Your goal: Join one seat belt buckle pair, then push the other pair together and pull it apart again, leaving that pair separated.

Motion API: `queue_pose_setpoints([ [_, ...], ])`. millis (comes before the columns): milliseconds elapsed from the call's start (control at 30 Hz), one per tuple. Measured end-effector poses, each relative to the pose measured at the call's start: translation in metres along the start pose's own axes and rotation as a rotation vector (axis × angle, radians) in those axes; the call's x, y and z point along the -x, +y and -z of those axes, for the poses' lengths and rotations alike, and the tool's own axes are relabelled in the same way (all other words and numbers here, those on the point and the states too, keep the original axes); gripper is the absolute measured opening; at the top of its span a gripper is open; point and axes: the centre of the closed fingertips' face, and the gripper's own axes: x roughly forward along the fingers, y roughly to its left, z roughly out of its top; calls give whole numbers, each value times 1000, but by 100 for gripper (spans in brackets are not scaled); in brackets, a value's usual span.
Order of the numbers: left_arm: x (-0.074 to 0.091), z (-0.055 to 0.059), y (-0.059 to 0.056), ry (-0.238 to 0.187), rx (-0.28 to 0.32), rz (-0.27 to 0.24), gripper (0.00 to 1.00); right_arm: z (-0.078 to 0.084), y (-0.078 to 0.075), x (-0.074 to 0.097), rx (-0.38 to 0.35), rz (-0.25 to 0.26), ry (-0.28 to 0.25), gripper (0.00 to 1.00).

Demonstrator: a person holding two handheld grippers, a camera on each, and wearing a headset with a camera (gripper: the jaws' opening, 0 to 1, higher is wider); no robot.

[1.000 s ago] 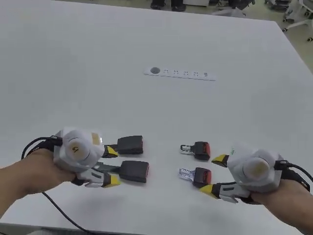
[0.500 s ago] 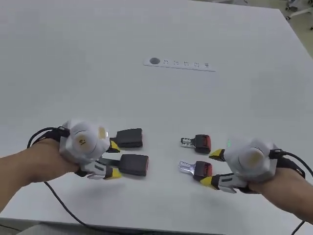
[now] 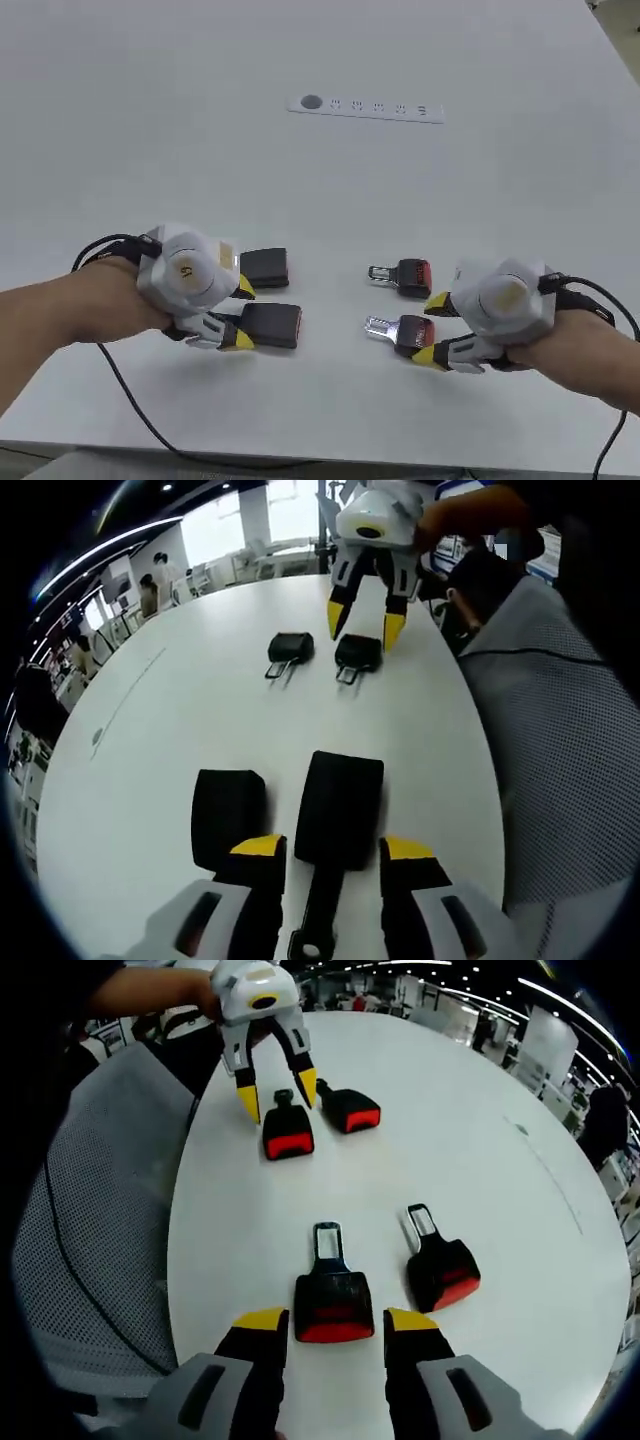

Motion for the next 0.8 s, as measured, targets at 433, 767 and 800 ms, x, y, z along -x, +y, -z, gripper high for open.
queue_pose_setpoints([
  [433,-5,9,0,29,-5,1,34,2,4,-7,65,-63,40,33],
  [767,-9,12,2,46,-8,-17,33,5,2,-13,184,-120,83,33],
  [800,-9,13,2,48,-7,-18,33,5,2,-13,193,-127,90,33],
])
